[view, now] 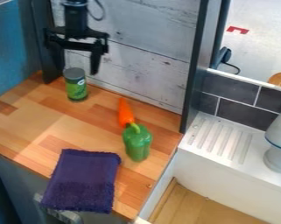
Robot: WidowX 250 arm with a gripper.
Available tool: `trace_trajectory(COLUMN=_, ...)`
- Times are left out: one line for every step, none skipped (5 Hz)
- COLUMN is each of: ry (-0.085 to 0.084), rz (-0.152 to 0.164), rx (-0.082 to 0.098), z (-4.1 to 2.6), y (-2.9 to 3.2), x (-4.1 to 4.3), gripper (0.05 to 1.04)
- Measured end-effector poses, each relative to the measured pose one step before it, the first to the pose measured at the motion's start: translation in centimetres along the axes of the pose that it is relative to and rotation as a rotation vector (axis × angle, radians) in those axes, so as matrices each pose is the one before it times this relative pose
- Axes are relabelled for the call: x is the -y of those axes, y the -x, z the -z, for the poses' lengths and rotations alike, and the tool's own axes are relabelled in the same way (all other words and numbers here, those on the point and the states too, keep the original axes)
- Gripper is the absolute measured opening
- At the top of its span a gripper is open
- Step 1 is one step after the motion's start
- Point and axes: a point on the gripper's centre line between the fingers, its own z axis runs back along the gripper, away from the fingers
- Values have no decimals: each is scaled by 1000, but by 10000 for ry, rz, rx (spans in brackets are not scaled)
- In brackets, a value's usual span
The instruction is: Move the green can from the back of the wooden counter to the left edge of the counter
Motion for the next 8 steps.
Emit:
trace_trajectory(ry=554, rz=1192, rx=656, z=1080, y=-1874, x=-1323, gripper=1001)
trace_trajectory(ry=-40, rz=832, rx=948, z=1475, y=-838, x=-498, gripper=1001)
trace_trajectory(ry=-422, rz=492, rx=769, z=400, y=-973, x=-498, gripper=1001)
trace_trajectory(ry=-846, rz=-197, rx=395, z=-68, y=-1371, x=-574, gripper=1001)
trace_trajectory(ry=-48, rz=-299, rx=-70, z=989, y=-1843, x=510, gripper=1001)
trace_trajectory(ry=-54, rz=-193, rx=-205, z=1162, y=-1439, x=-43, gripper=1001)
trace_trajectory(ry=107, rz=-104, rx=-273, z=984, y=-750, x=302, gripper=1001)
trace_trajectory(ry=70, rz=-134, rx=-210, z=827, y=114, x=-371, gripper=1001)
